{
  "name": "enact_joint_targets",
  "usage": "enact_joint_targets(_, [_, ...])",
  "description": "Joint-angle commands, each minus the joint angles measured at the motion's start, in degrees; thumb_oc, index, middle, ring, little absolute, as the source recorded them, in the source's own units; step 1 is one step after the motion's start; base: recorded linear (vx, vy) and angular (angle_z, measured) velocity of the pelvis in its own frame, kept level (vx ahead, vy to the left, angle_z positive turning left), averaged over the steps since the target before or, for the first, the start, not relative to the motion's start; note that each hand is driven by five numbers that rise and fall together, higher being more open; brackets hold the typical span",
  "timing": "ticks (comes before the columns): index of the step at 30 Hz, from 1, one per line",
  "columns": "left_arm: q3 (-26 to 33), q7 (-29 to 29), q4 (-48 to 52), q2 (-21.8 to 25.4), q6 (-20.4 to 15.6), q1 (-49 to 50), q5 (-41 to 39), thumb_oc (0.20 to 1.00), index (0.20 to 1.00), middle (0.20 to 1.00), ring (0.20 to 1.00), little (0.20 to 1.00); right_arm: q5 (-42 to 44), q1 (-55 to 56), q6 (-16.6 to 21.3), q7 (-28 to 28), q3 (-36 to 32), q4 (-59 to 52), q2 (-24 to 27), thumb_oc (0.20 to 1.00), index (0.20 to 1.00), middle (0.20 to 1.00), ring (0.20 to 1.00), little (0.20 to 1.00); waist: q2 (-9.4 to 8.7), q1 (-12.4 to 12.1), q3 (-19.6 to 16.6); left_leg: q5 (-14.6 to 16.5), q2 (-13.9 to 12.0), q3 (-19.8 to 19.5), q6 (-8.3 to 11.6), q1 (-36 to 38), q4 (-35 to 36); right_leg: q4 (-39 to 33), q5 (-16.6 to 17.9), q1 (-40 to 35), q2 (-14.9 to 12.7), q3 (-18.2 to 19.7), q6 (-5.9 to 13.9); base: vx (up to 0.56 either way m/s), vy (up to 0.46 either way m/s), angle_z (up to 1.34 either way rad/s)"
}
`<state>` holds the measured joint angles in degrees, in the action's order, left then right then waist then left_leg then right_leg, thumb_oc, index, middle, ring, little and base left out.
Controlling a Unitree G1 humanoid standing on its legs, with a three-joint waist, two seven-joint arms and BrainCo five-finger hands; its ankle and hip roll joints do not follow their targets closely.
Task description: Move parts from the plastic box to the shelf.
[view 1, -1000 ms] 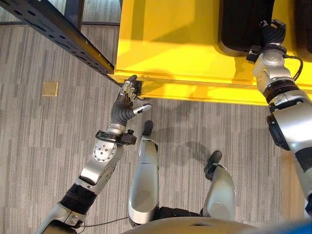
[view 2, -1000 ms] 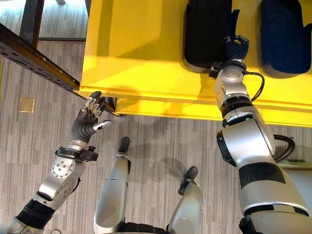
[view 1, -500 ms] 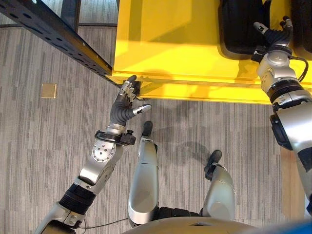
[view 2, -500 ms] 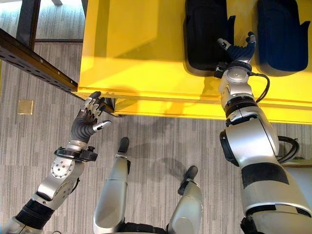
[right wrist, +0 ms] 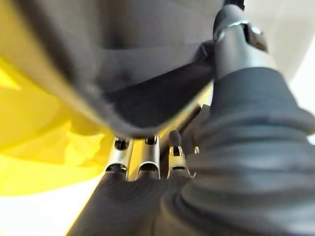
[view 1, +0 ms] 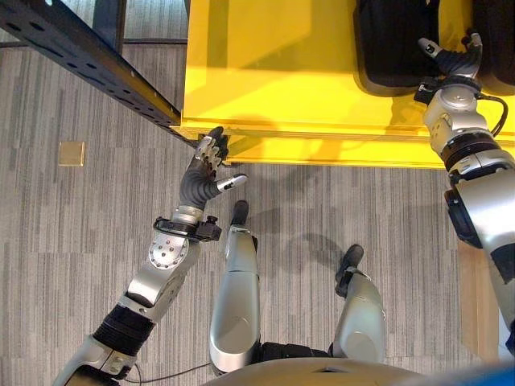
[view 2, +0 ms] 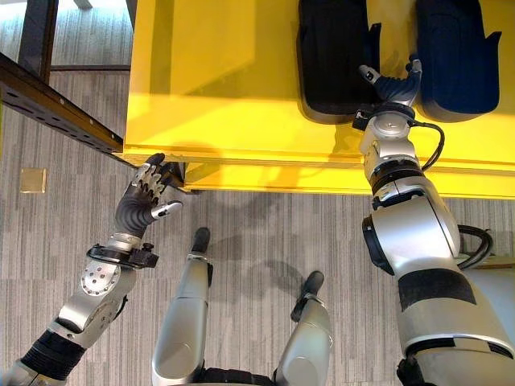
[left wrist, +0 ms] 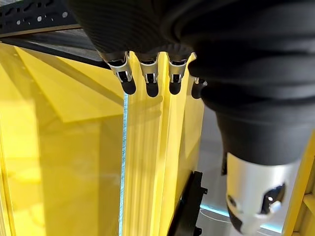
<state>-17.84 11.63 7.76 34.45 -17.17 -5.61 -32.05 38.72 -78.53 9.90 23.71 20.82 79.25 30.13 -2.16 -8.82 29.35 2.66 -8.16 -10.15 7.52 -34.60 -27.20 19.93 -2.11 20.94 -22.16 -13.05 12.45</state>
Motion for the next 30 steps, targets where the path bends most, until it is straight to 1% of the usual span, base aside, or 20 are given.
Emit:
enact_joint_targets(1, [2.3,0.0,2.9,0.2,-3.7,0.6,-0.5,1.0,1.0,1.0,1.0,1.0,0.8,1.8,1.4,0.7,-0.1,-0.8,1.3,1.0,1.0,1.0,1.0,1.0,0.32,-0.6,0.4,2.4,0.3,4.3,-2.59,1.3,1.6,7.7,-5.8,0.3,5.1,0.0,-5.69,0.0,0.0,0.0])
enact_joint_targets(15, [2.8,0.0,2.7,0.5,-3.9,0.7,-0.7,1.0,1.0,1.0,1.0,1.0,1.6,1.7,2.2,0.5,0.1,-2.5,-2.1,1.0,1.0,1.0,1.0,1.0,0.12,-1.0,0.4,2.6,0.5,4.0,-2.68,1.0,1.3,7.4,-5.8,-0.1,5.3,-0.4,-5.58,0.0,0.0,0.0])
enact_joint_targets(27, [3.4,0.2,2.4,0.4,-3.7,0.9,-0.8,1.0,1.0,1.0,1.0,1.0,1.8,2.5,3.6,-0.1,1.5,-7.8,-5.4,1.0,1.0,1.0,1.0,1.0,-0.32,-1.0,0.4,2.6,0.3,4.1,-2.66,0.7,1.2,7.0,-5.6,-0.1,5.5,-0.2,-5.74,-0.01,0.003,0.0])
enact_joint_targets(28, [3.6,0.3,2.5,0.5,-3.7,1.0,-0.7,1.0,1.0,1.0,1.0,1.0,1.3,2.5,3.7,0.1,1.9,-8.7,-5.6,1.0,1.0,1.0,1.0,1.0,-0.4,-0.9,0.4,0.9,0.3,4.3,-3.03,-0.1,1.5,6.5,-4.2,0.6,5.5,-0.5,-6.12,0.0,0.0,0.0])
enact_joint_targets(29, [3.6,0.3,2.5,0.5,-3.7,1.1,-0.8,1.0,1.0,1.0,1.0,1.0,1.3,2.6,3.7,0.1,1.9,-8.7,-5.7,1.0,1.0,1.0,1.0,1.0,-0.51,-0.8,0.4,2.6,0.2,4.1,-2.67,0.7,1.2,6.9,-5.5,-0.1,5.6,-0.1,-5.73,-0.08,0.023,-0.02])
enact_joint_targets(30, [3.6,0.3,2.5,0.5,-3.7,1.2,-0.7,1.0,1.0,1.0,1.0,1.0,1.0,2.5,3.9,0.2,2.2,-9.2,-5.7,1.0,1.0,1.0,1.0,1.0,-0.49,-0.8,0.4,0.9,0.3,4.3,-3.05,-0.2,1.4,6.5,-4.2,0.6,5.5,-0.5,-6.15,0.08,-0.022,-0.04])
